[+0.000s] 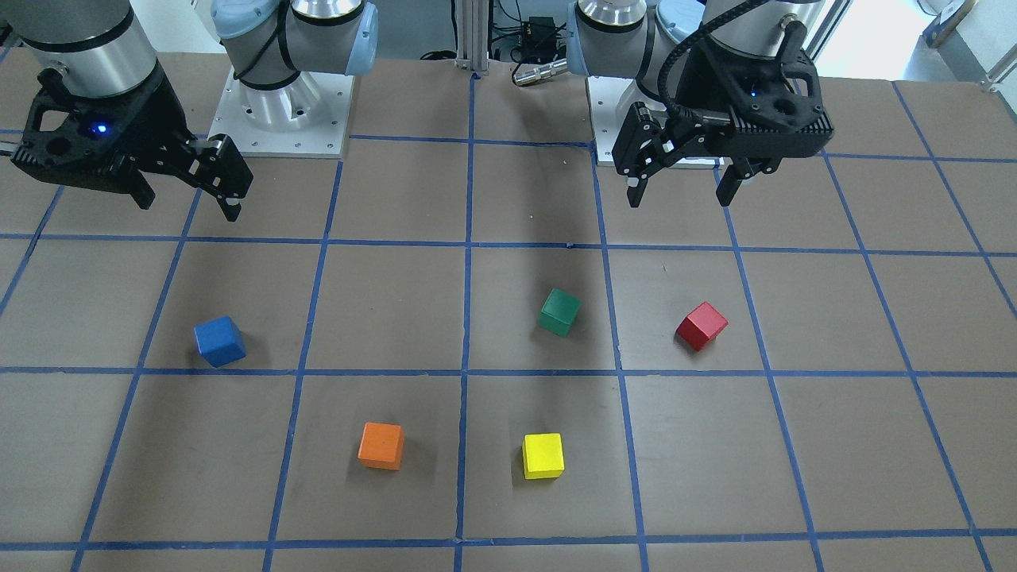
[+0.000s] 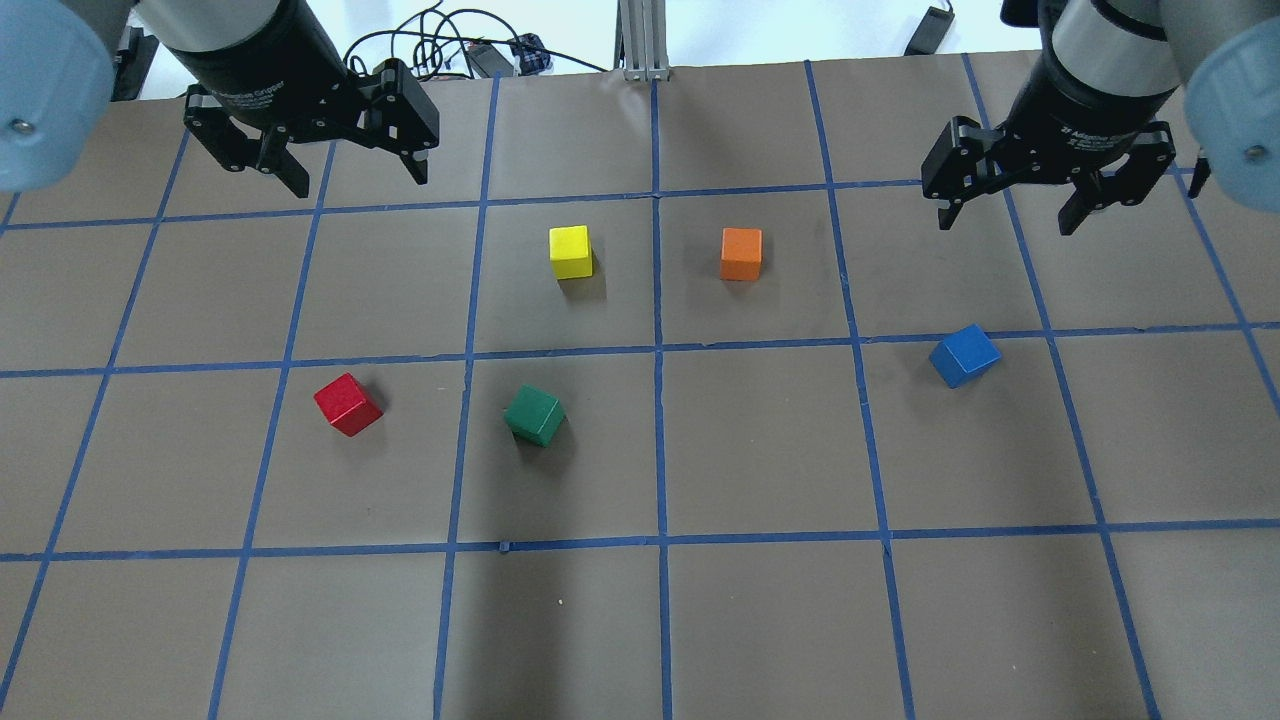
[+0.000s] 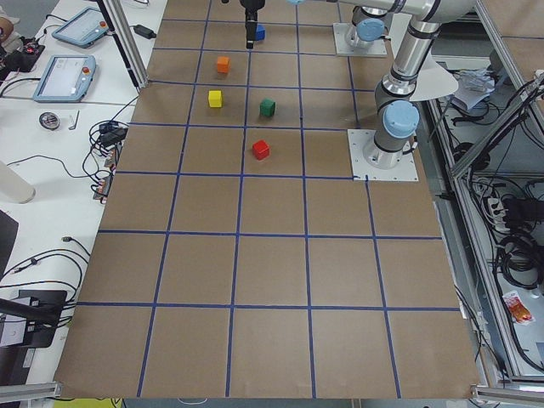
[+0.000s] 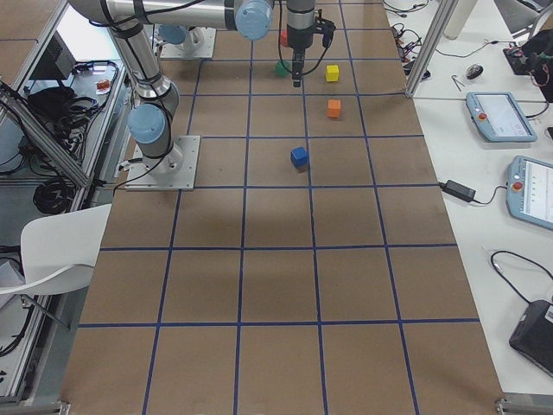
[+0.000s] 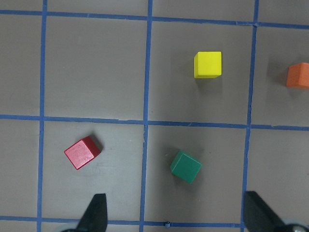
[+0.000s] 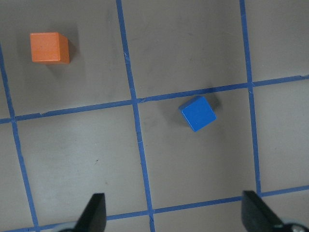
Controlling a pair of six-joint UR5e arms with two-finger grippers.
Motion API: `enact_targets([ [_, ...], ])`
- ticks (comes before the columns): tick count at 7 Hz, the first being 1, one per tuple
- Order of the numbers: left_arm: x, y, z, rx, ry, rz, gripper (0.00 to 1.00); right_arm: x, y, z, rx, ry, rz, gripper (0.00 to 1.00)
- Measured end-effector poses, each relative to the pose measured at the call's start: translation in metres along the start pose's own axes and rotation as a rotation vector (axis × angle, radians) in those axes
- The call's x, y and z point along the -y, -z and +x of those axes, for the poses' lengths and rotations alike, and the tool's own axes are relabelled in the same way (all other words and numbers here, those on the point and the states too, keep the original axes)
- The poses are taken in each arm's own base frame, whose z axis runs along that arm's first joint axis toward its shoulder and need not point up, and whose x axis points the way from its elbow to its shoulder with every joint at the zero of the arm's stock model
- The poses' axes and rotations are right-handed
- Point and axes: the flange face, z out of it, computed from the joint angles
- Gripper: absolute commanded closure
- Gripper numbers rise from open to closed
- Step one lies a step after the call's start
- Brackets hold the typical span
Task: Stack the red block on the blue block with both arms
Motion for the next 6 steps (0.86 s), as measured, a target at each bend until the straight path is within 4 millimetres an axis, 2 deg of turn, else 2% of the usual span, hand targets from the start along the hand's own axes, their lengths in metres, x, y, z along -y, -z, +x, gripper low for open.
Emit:
enact_targets([
  [6,-0.0021,-0.0087,0.0003,0.002,0.002,-0.022,0.0,-0.0001,-0.0008,-0.0001,0.001,0.0,-0.001,0.0],
])
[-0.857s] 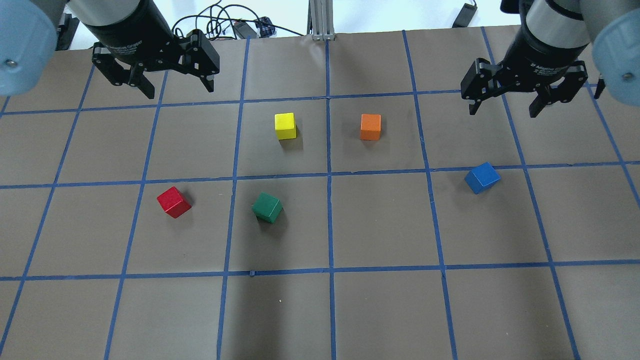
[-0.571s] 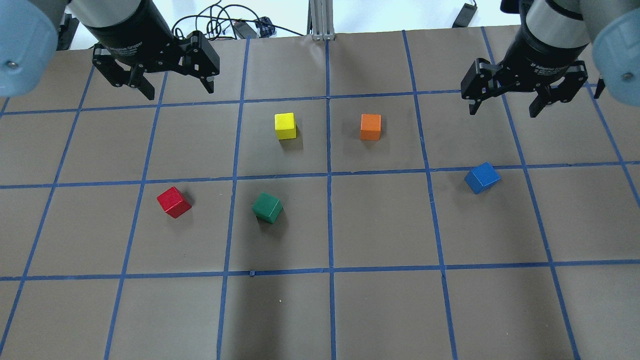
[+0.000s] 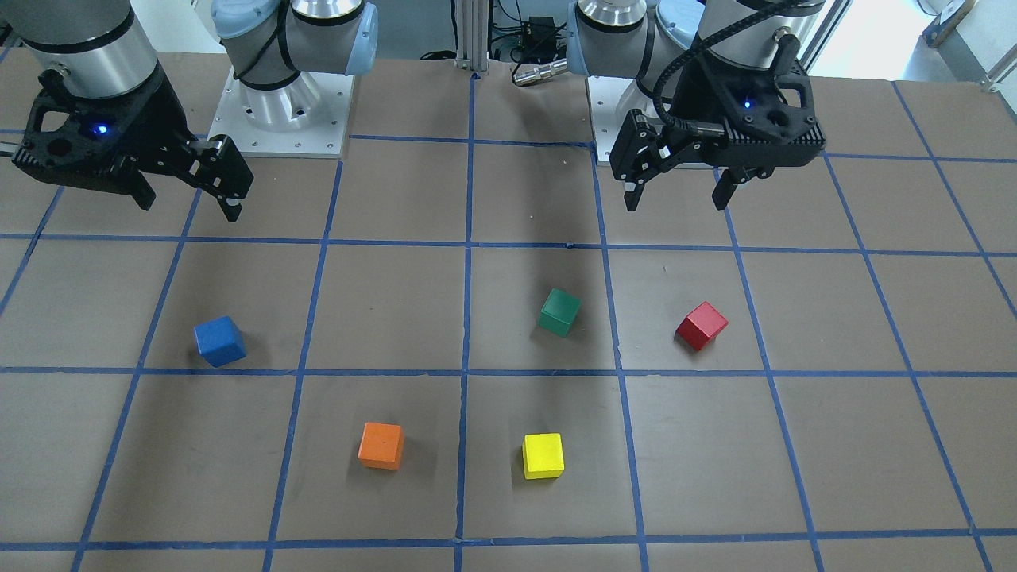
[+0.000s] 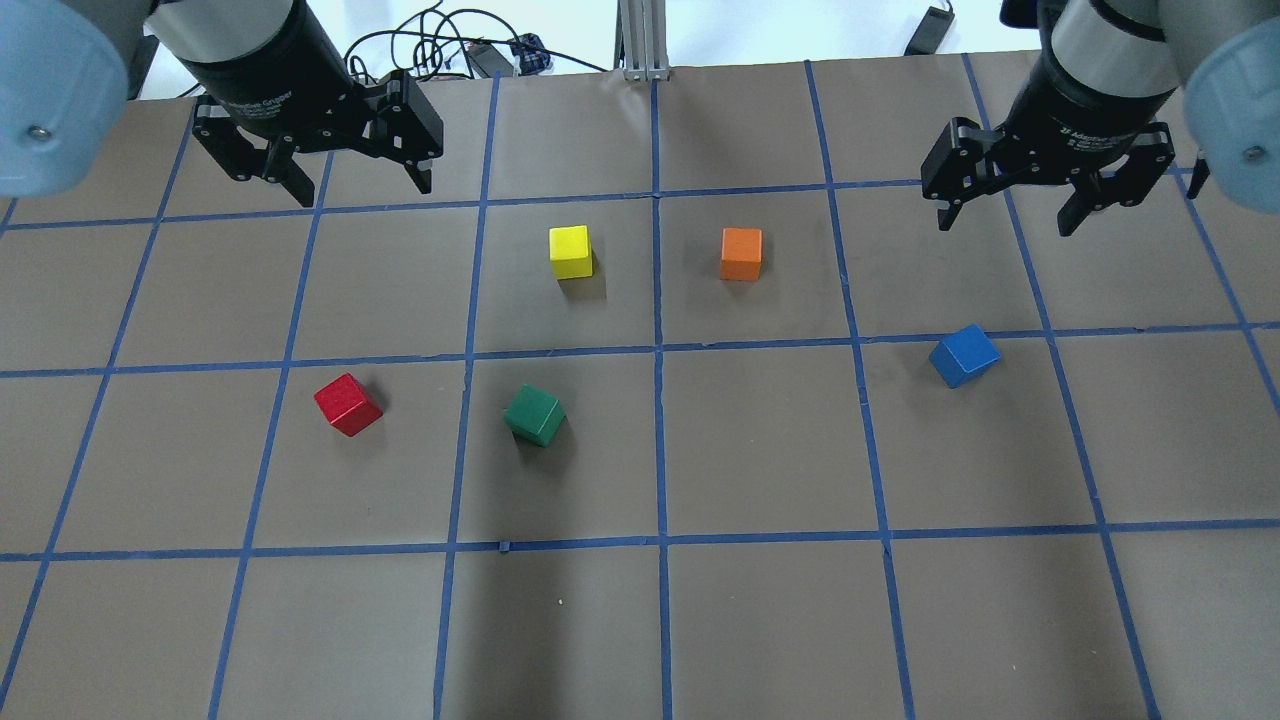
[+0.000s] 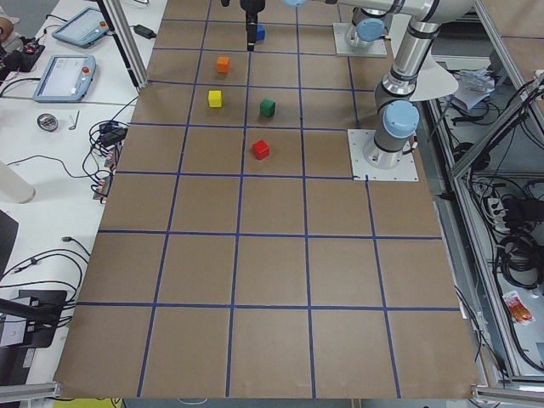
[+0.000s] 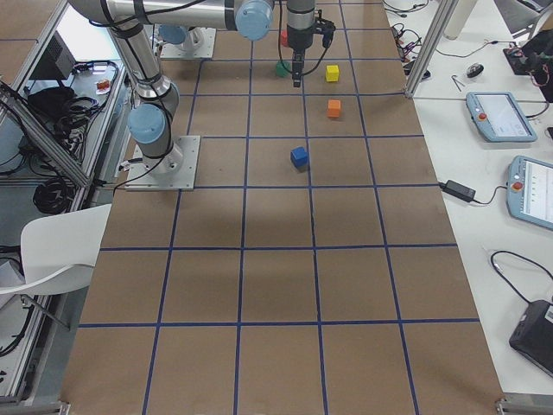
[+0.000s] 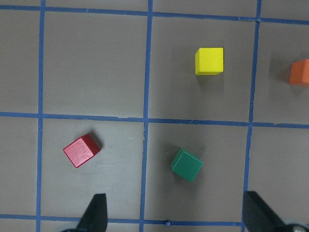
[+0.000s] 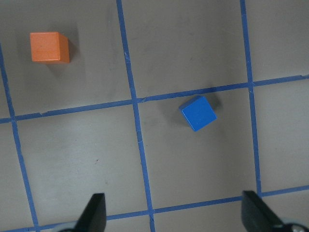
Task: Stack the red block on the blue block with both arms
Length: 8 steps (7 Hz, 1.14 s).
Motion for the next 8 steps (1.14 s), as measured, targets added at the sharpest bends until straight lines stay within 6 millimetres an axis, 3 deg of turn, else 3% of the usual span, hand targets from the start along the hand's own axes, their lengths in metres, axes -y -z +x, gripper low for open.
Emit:
enact_targets([
  [4,0.001,-0.005,-0.003,0.007,-0.057,-0.024,0.0,-0.001,0.002,0.0,-0.001,-0.001,0.006,0.0],
  [8,0.0,0.012,-0.009,0.067,-0.136,-0.02,0.0,0.0,-0.002,0.0,-0.002,0.003,-0.002,0.0],
])
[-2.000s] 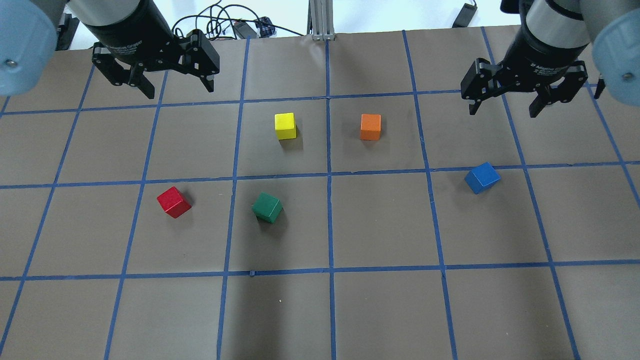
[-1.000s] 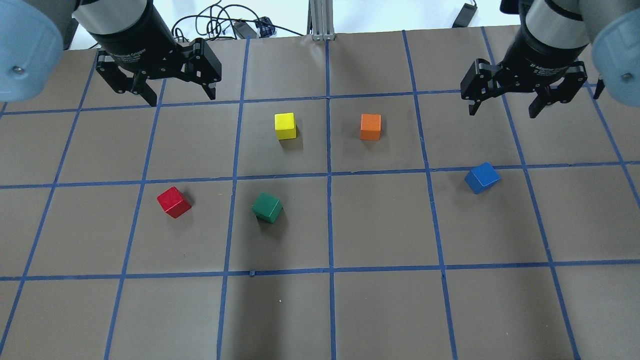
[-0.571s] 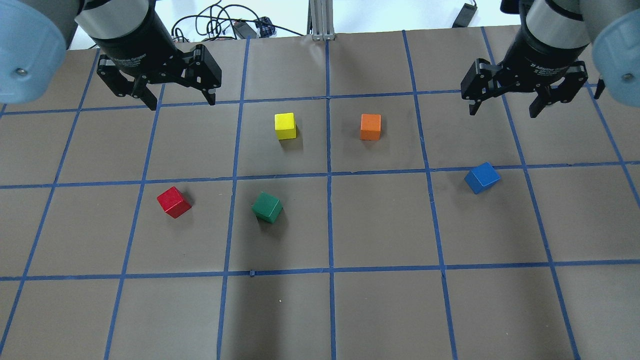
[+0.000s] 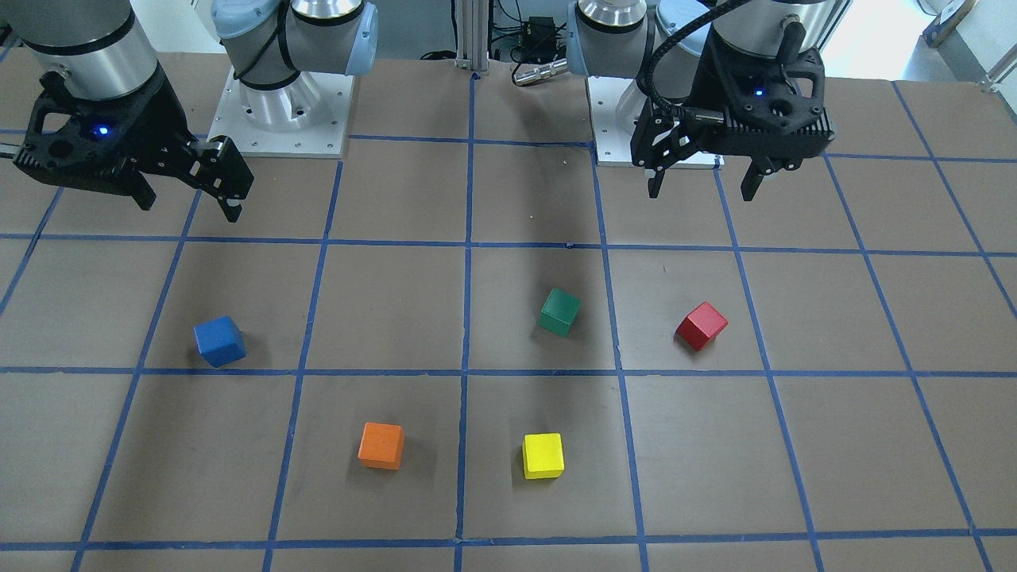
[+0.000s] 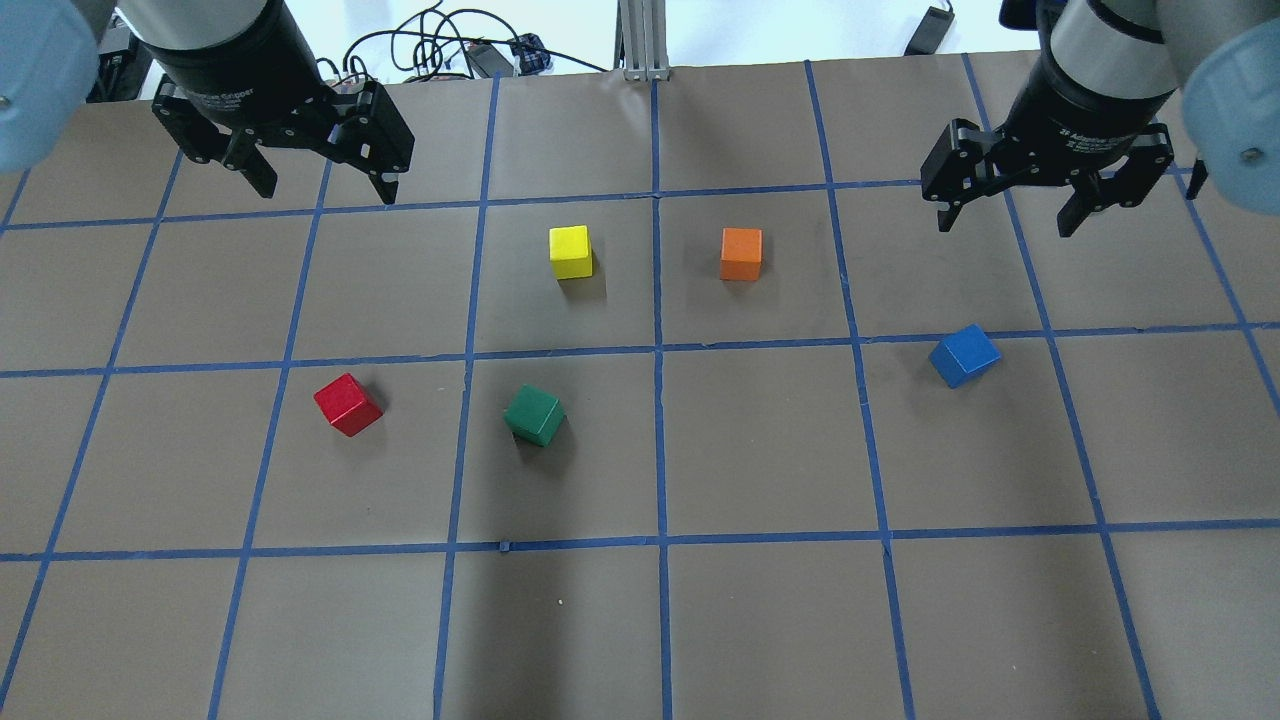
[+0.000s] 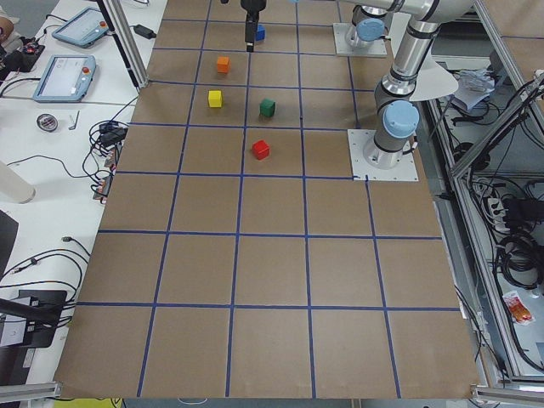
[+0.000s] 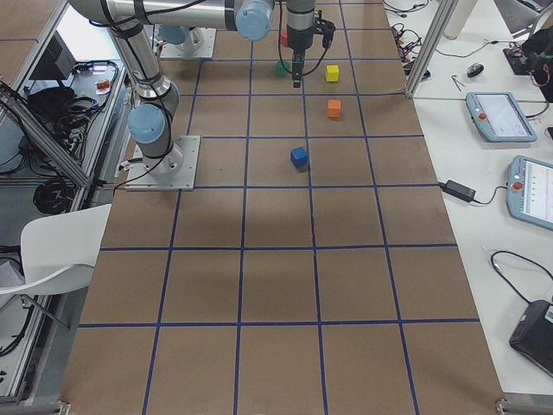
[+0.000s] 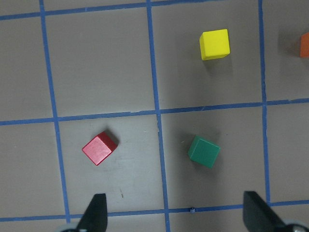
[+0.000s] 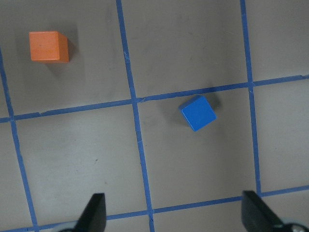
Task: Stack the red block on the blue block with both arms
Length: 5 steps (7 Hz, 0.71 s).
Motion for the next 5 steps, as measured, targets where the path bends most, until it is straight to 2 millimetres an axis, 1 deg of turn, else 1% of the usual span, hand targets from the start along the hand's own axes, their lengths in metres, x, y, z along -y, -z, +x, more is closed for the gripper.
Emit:
enact_targets([
  [1,-0.003,0.0,0.001,-0.03,0.003,-0.001,0.0,0.0,-0.001,0.0,0.0,0.0,-0.002,0.0],
  [2,-0.006,-0.009,0.0,-0.046,0.006,-0.019,0.0,0.0,-0.001,0.0,0.0,0.001,-0.003,0.0],
  [3,-0.008,-0.027,-0.009,-0.054,0.017,-0.048,0.0,0.0,-0.001,0.0,-0.001,0.001,-0.003,0.0],
  [4,-0.006,-0.048,-0.026,-0.057,0.024,-0.07,0.0,0.0,-0.002,0.0,-0.001,0.002,-0.002,0.0],
  [5,-0.003,-0.073,-0.052,-0.064,0.024,-0.099,0.0,0.0,-0.002,0.0,-0.001,0.002,-0.001,0.0],
])
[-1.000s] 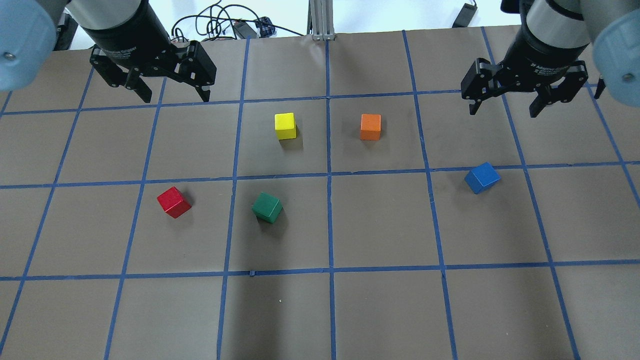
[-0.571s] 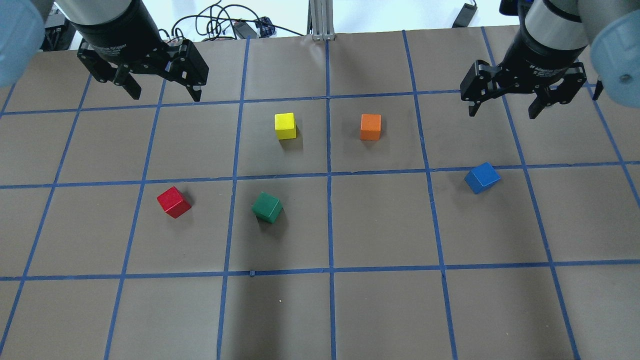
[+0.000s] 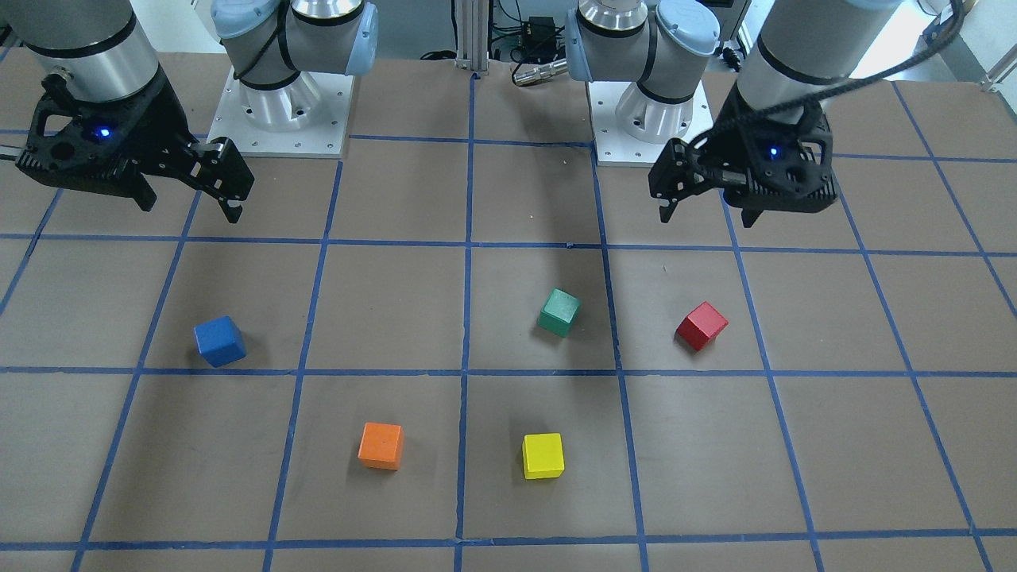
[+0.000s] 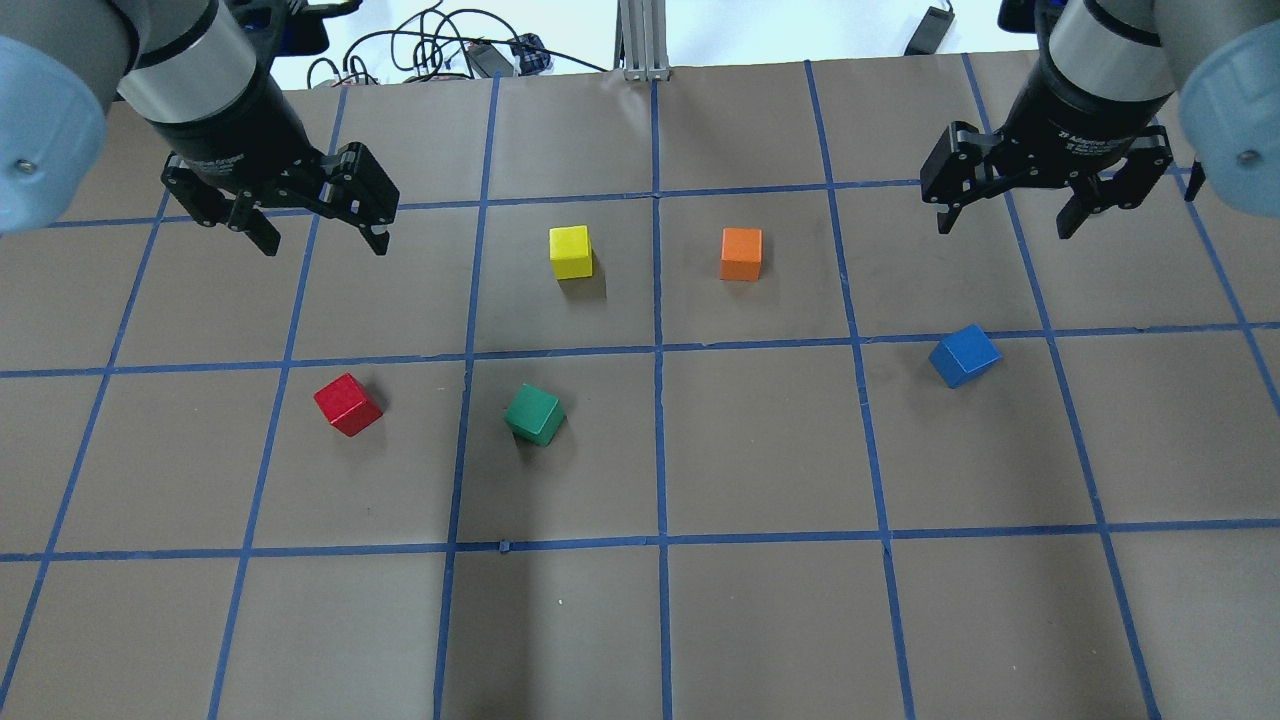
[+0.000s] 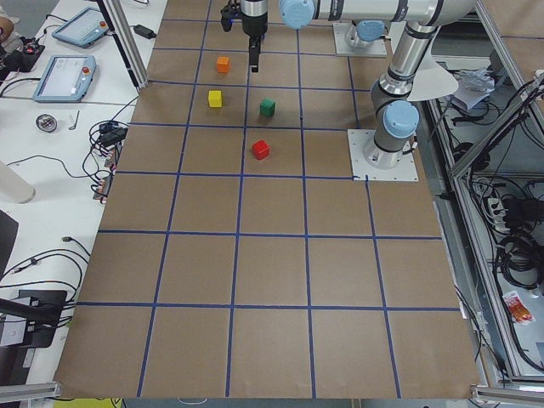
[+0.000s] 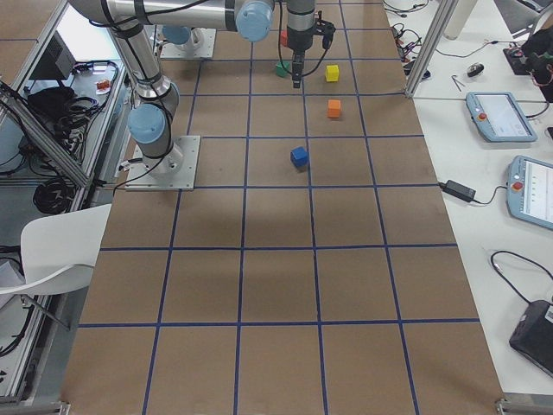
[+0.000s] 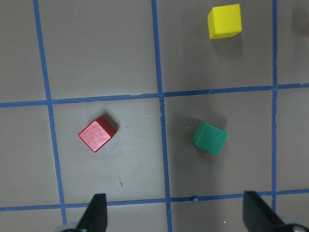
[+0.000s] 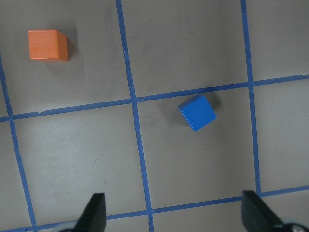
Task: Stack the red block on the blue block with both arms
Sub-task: 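Lower the left gripper onto the red cube and close it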
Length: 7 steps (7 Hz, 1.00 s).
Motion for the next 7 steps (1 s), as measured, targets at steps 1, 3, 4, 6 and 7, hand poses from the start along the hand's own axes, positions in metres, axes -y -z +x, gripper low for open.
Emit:
enact_targets([
  [1,0.005,-0.025,-0.023,-0.008,0.006,-0.021,0.0,0.0,0.0,0.0,0.0,0.001,0.002,0.0],
  [3,0.009,-0.083,-0.047,-0.002,0.004,0.01,0.0,0.001,0.001,0.001,-0.004,0.0,0.012,0.0],
  [4,0.007,-0.112,-0.054,0.004,-0.052,0.027,0.0,0.002,0.001,0.001,-0.005,-0.001,0.015,0.0],
  [6,0.005,-0.159,-0.069,0.001,-0.19,0.021,0.0,0.002,0.0,0.001,-0.004,-0.001,0.014,0.0],
  [7,0.006,-0.178,-0.079,-0.01,-0.237,-0.004,0.0,0.002,-0.001,0.002,-0.007,-0.001,0.012,0.0],
])
